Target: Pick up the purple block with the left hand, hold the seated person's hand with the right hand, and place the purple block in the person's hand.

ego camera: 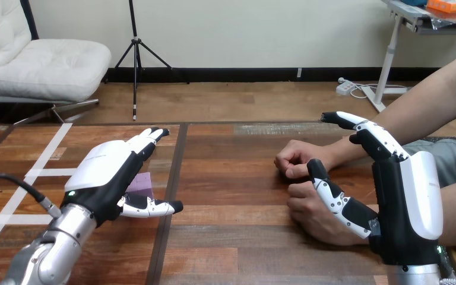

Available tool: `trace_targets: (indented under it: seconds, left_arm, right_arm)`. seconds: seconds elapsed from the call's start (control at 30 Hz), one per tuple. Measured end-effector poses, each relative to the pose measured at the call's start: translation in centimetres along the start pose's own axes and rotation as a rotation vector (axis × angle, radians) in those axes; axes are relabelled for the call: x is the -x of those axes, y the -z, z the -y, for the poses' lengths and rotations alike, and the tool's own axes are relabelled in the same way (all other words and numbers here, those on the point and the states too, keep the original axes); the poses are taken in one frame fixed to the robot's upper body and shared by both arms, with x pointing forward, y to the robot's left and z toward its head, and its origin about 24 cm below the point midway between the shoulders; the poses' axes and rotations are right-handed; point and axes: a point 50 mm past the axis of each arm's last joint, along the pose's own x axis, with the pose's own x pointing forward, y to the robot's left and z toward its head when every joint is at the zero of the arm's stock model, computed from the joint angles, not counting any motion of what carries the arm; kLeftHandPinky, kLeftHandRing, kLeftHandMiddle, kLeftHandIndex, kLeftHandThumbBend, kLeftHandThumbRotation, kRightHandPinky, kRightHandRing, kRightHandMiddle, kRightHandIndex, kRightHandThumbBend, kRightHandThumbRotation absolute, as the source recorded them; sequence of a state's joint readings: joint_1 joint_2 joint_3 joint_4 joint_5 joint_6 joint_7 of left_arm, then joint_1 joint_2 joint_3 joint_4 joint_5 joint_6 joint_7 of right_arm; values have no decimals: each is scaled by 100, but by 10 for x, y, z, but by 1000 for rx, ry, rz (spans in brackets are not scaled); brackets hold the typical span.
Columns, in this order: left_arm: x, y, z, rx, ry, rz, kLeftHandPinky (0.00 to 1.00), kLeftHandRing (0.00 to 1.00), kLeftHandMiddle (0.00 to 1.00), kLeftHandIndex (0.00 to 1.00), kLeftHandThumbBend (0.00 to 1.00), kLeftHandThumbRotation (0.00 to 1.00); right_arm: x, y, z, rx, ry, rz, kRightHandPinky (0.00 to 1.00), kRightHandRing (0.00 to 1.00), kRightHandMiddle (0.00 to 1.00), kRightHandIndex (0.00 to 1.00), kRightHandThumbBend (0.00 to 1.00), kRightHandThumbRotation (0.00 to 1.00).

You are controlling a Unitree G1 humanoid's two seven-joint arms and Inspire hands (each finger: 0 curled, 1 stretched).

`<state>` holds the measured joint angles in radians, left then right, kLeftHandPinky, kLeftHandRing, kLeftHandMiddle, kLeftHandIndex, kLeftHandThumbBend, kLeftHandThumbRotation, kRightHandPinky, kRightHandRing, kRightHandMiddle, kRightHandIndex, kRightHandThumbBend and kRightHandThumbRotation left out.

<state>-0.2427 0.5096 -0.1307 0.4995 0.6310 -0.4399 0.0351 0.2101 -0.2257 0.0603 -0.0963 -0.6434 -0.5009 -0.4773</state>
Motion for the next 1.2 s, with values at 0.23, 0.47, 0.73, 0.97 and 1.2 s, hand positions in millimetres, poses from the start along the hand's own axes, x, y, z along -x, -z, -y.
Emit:
trace_targets:
  seconds: [0.23, 0.47, 0.73, 0.97, 1.2]
  left_arm:
    - [-6, 3, 0, -8, 17, -9, 94, 96, 98, 95, 76, 36]
    - [-10, 6, 0, -9, 34, -21, 95, 97, 99, 96, 77, 40]
    - [-14, 9, 3, -14, 53, -29, 95, 97, 99, 96, 78, 44]
    - [-17, 13, 7, -48, 59, -34, 97, 98, 100, 97, 79, 49]
    - [-19, 16, 11, -90, 70, -41, 99, 99, 100, 99, 79, 56]
  right_arm:
    - [0, 0, 0, 2, -2, 3, 68, 76, 76, 73, 39, 22]
    - [-1, 0, 0, 4, -6, -2, 68, 76, 76, 73, 39, 23]
    - [-1, 1, 0, 11, -8, -11, 68, 77, 76, 72, 39, 23]
    - [-1, 2, 0, 12, -8, -13, 69, 77, 77, 73, 39, 23]
    - [-1, 2, 0, 13, -9, -13, 69, 77, 77, 73, 39, 23]
